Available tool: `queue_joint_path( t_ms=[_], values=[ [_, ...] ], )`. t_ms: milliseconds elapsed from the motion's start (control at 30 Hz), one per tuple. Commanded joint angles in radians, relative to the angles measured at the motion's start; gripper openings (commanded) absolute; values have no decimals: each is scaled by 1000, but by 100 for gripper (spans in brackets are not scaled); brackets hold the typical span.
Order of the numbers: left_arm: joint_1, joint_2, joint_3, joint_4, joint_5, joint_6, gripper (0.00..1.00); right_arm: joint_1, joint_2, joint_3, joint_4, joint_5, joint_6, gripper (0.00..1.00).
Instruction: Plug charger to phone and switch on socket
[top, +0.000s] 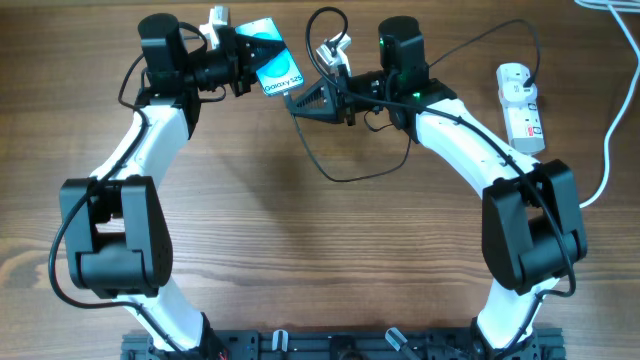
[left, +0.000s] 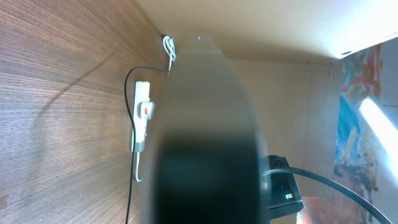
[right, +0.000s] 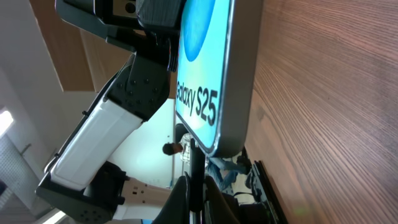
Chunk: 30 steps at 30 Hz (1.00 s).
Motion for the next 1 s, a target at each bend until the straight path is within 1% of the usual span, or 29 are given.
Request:
queue_joint_path(
  t_ms=[0, 233, 367, 700, 800, 967],
  values=[
    [0, -5, 10, 9, 44, 23, 4, -3, -23, 2, 6, 29, 3, 4],
    [0, -5, 10, 9, 43, 24, 4, -3, -23, 2, 23, 17, 35, 4],
    [0, -5, 10, 9, 43, 24, 4, -3, -23, 2, 69, -24, 63, 4],
    [6, -5, 10, 10, 42, 23, 4, -3, -23, 2, 60, -41, 50, 4],
    [28, -5, 10, 9, 47, -3, 4, -3, -23, 2, 59, -53, 27, 4],
    [32, -5, 10, 9, 54, -4, 4, -3, -23, 2, 58, -49, 25, 4]
  ],
)
